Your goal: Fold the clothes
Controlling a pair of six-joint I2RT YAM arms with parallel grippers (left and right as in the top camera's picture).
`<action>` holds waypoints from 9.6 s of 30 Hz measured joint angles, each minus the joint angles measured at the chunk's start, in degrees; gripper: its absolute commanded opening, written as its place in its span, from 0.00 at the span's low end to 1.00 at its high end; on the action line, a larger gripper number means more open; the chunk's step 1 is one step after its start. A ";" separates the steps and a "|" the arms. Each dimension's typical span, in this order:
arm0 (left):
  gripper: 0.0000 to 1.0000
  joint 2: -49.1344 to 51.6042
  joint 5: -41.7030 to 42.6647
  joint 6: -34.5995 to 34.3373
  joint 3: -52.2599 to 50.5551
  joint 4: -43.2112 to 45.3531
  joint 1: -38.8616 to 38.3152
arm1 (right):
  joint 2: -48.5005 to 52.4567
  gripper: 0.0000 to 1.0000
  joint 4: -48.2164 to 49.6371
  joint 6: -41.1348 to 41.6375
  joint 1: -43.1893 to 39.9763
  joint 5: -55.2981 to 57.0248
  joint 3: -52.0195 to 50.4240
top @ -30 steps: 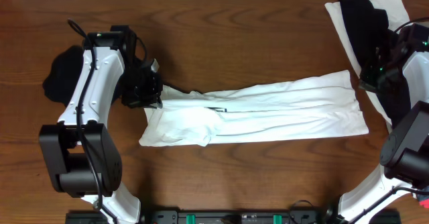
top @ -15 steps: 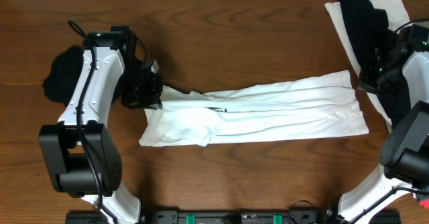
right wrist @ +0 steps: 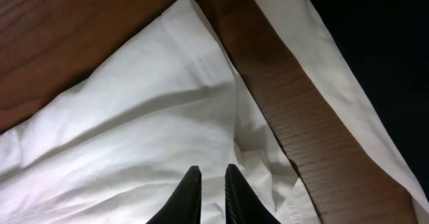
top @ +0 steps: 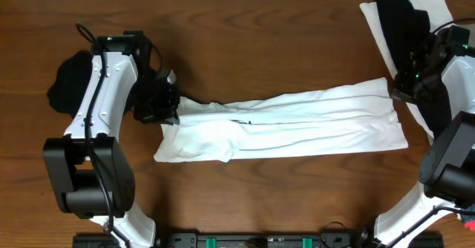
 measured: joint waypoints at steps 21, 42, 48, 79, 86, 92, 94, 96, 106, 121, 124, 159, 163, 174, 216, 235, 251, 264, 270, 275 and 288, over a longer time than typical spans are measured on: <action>0.21 0.00 -0.83 -1.05 -12.83 3.96 -3.50 | 0.00 0.12 -0.13 0.00 0.00 0.00 0.00; 0.19 0.00 -3.98 -1.84 -13.31 15.47 -3.52 | 0.00 0.12 -0.98 0.00 0.00 -0.09 0.00; 0.14 0.00 -3.15 -1.51 -13.31 20.00 -5.01 | 0.00 0.53 -2.71 -0.07 -0.13 -0.15 0.00; 0.14 0.00 -2.95 -1.51 -13.31 19.41 -7.56 | 6.01 0.64 2.78 -2.58 -7.19 -7.78 -6.03; 0.14 0.00 -2.95 -1.51 -13.31 19.41 -7.56 | 6.01 0.62 2.84 -2.60 -7.19 -7.98 -6.10; 0.14 0.00 -2.95 -1.51 -13.31 19.41 -7.56 | 5.44 0.48 5.11 -2.86 -6.93 -8.20 -7.63; 0.14 0.00 -2.95 -1.53 -13.31 19.41 -7.56 | 5.16 0.38 5.95 -2.99 -6.36 -8.63 -8.41; 0.14 0.00 -2.95 -1.51 -13.31 19.41 -7.56 | 5.05 0.27 6.34 -3.15 -5.62 -9.27 -8.96; 0.14 0.00 -2.95 -1.51 -13.31 18.80 -7.56 | 5.09 0.01 7.32 -2.73 -3.76 -10.51 -10.01; 0.14 0.00 -2.95 -1.51 -13.31 15.78 -7.56 | 5.60 0.01 -1.73 -1.73 -5.49 -9.99 2.36; 0.13 0.00 -2.95 -1.51 -13.31 15.96 -7.56 | 5.33 0.04 -2.21 -1.68 -5.46 -9.77 3.41; 0.14 0.00 -2.95 -1.51 -13.31 16.20 -7.56 | 5.31 0.42 -3.26 -0.92 -5.42 -0.33 0.26; 0.13 0.00 -2.95 -1.51 -13.31 16.26 -7.56 | 5.31 0.01 -3.34 -1.01 -5.40 0.09 0.17; 0.13 0.00 -2.97 -1.51 -13.31 16.35 -7.56 | 5.31 0.01 0.52 -0.90 -5.40 -5.14 0.20; 0.14 0.00 -2.95 -1.51 -13.31 17.42 -7.56 | 5.31 0.55 8.02 -2.32 -4.63 -5.05 0.20; 0.14 0.00 -2.95 -1.53 -13.31 17.25 -7.56 | 10.38 0.42 8.63 -2.67 -4.66 -4.61 0.74; 0.13 0.00 -2.95 -1.51 -13.31 17.00 -7.56 | 11.21 0.01 5.86 -2.78 -4.50 -8.31 0.74; 0.10 -4.28 -2.95 -1.53 -13.31 16.55 -7.50 | -3.37 0.01 0.28 -2.78 -3.78 -7.50 0.26; 0.10 -9.68 -2.95 -1.53 -13.31 16.57 -6.32 | -9.64 0.01 -3.19 -2.78 2.12 -7.06 0.24; 0.10 -11.21 -2.95 -1.53 -13.31 16.55 -5.09 | -11.78 0.01 -6.64 -2.71 10.78 -6.86 0.26; 0.10 -11.23 -2.95 -1.51 -13.31 16.57 -4.66 | -11.78 0.01 -8.68 3.96 35.67 -0.83 -0.26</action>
